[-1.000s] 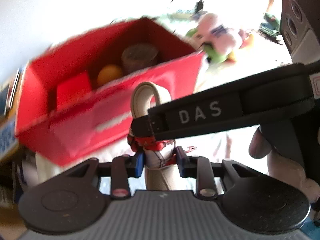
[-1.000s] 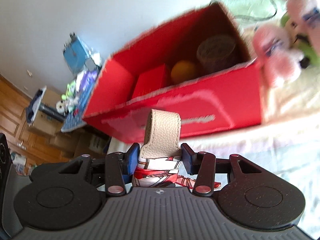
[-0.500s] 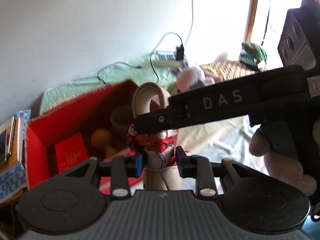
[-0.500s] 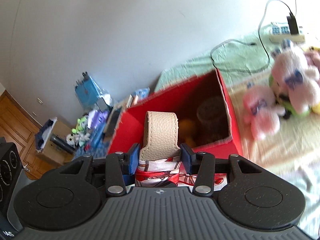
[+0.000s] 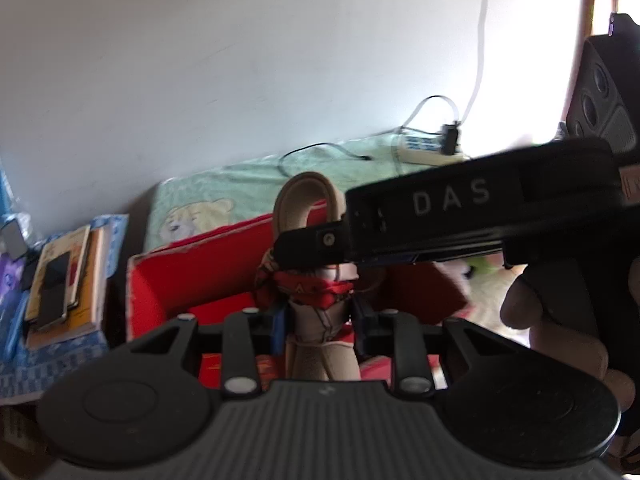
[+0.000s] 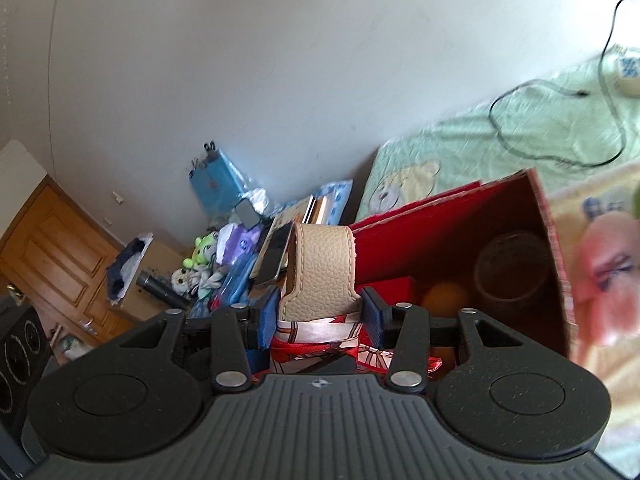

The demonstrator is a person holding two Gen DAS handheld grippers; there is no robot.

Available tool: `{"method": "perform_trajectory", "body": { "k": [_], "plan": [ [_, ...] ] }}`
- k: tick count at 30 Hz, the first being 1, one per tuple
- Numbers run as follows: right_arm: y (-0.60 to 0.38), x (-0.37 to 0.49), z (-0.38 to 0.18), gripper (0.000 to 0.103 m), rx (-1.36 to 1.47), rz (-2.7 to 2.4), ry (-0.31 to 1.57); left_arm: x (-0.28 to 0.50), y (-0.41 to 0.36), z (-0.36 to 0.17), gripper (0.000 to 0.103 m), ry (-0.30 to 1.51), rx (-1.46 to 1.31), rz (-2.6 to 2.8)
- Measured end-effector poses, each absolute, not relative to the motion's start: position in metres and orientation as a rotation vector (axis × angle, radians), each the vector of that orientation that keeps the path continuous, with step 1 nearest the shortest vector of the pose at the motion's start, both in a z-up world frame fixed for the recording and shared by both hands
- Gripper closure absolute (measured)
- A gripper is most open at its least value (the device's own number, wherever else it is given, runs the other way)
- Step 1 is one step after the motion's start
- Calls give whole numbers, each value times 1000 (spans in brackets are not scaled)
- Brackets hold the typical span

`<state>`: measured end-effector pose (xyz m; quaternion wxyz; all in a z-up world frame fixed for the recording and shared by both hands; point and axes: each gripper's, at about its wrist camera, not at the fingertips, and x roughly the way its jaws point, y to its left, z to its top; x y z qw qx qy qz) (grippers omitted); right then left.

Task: Organize objects
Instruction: 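Lift the strap item with the right gripper and carry it over the box, then lower the strap item into the red box beside the gift box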

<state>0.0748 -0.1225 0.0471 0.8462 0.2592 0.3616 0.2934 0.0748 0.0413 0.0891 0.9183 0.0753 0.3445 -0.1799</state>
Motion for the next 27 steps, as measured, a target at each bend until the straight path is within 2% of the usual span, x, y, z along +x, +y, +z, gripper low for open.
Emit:
{"method": "perform_trajectory", "body": {
  "k": [16, 27],
  "plan": [
    [-58, 168, 1, 56, 573, 751, 1108, 125, 84, 46, 75, 849, 128, -152],
    [-29, 193, -33, 56, 609, 748, 1255, 146, 95, 20, 73, 933, 156, 4]
  ]
}}
